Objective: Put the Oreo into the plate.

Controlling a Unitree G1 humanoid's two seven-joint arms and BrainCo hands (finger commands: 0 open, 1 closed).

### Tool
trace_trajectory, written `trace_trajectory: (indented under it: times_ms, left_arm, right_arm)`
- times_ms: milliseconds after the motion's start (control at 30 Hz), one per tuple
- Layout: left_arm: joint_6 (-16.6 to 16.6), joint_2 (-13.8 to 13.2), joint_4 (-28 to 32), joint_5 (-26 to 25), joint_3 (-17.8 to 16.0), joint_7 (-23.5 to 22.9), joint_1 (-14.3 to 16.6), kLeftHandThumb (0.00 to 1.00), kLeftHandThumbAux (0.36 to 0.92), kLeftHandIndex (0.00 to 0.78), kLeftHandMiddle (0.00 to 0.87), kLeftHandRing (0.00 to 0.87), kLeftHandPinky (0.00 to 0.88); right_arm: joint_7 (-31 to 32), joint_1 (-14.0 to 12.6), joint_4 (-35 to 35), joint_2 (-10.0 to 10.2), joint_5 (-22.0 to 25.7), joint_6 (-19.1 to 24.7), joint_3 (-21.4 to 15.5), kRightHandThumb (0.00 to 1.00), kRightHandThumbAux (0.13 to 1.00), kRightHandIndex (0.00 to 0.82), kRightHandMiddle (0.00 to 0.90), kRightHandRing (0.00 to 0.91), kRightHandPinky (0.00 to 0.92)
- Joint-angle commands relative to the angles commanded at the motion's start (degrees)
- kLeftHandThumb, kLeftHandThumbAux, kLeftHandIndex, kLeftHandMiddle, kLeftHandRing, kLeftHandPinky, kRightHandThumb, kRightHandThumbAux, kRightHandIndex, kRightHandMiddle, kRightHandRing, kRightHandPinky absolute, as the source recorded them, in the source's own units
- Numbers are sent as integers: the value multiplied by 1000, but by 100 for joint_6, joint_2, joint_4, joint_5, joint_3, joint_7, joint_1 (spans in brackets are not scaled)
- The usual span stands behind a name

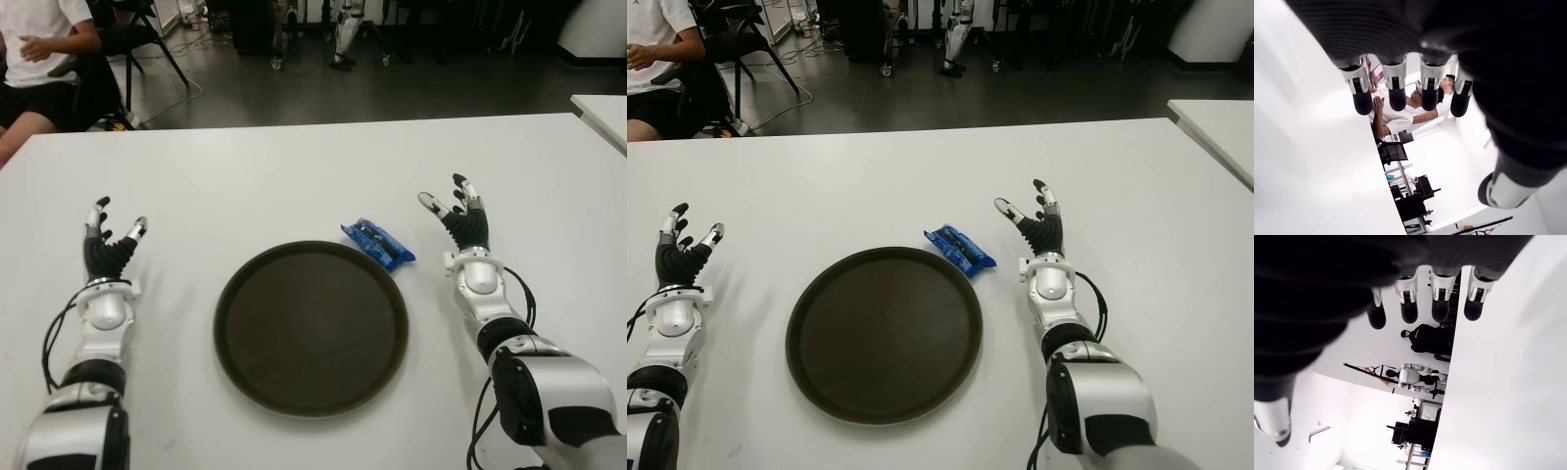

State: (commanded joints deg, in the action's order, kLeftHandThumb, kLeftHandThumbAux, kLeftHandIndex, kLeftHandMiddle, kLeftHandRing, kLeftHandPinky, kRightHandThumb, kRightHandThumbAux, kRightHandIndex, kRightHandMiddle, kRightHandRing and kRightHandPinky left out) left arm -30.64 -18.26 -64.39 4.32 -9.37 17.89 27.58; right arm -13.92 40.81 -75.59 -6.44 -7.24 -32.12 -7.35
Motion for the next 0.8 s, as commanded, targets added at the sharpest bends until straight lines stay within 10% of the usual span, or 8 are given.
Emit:
trace_trajectory:
  times_ms: [800]
  left_arm:
    - [-64,38,-19,-71,-33,-65,2,0,669,4,0,0,0]
  right_arm:
    - [-291,26,249,-29,-441,-448,496,0,587,0,0,0,0]
